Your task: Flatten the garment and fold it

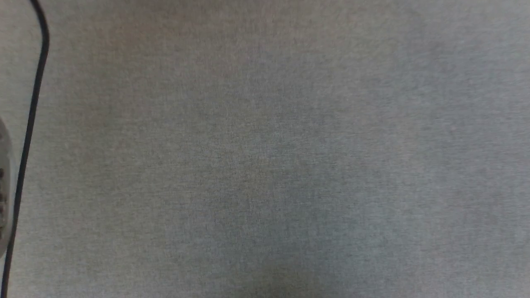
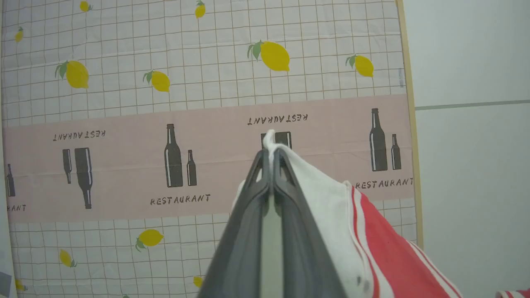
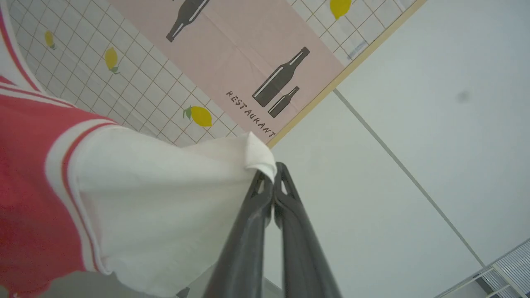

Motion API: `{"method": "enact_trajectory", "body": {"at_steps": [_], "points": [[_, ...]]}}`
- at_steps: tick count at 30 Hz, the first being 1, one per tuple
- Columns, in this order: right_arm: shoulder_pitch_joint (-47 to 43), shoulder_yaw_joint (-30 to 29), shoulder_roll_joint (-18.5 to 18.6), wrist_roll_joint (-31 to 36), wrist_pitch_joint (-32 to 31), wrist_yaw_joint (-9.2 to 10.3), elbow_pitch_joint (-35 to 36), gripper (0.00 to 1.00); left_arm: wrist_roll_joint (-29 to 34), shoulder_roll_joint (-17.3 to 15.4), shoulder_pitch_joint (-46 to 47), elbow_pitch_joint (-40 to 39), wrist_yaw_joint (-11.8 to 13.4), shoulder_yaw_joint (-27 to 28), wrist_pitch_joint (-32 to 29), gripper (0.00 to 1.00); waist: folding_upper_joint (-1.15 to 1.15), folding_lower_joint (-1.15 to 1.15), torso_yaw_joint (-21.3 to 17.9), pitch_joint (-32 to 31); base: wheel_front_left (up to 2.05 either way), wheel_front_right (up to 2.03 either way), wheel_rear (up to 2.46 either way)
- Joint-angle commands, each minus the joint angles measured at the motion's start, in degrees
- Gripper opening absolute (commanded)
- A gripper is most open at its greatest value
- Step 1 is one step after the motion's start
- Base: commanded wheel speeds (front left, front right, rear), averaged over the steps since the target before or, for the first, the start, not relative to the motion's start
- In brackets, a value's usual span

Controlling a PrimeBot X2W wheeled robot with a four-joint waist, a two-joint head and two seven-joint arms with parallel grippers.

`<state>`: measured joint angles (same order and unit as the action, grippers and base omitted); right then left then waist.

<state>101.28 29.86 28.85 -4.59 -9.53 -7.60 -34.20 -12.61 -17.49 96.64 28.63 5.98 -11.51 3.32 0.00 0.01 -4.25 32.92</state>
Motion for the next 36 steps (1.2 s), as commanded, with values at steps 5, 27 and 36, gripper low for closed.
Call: {"method": "enact_trajectory", "body": {"at_steps": [5,27,36], "points": [[-2.8,4.3,4.1,-4.1,4.2,0.11,0.3,0.0,-1.6,-2.4,-7.2,-1.8,-5.0,-1.0,4.0,0.0,0.0,-0.01,1.9,4.2,0.0,0.0,0.0],[-71.7,-11.7,10.0,-21.5,-4.4,0.11,41.0,0.0,-15.5,-8.5,-81.5,-46.4,-1.5,-1.7,-8.0,0.0,0.0,-0.01,4.2,-19.4,0.0,0.0,0.0],[-102.1,-21.6,4.2,-22.0,-9.9,0.11,46.4,0.0,-17.2,-9.4,-103.4,-42.6,1.1,-5.4,-10.8,0.0,0.0,-0.01,5.6,-25.2,0.0,0.0,0.0]]}}
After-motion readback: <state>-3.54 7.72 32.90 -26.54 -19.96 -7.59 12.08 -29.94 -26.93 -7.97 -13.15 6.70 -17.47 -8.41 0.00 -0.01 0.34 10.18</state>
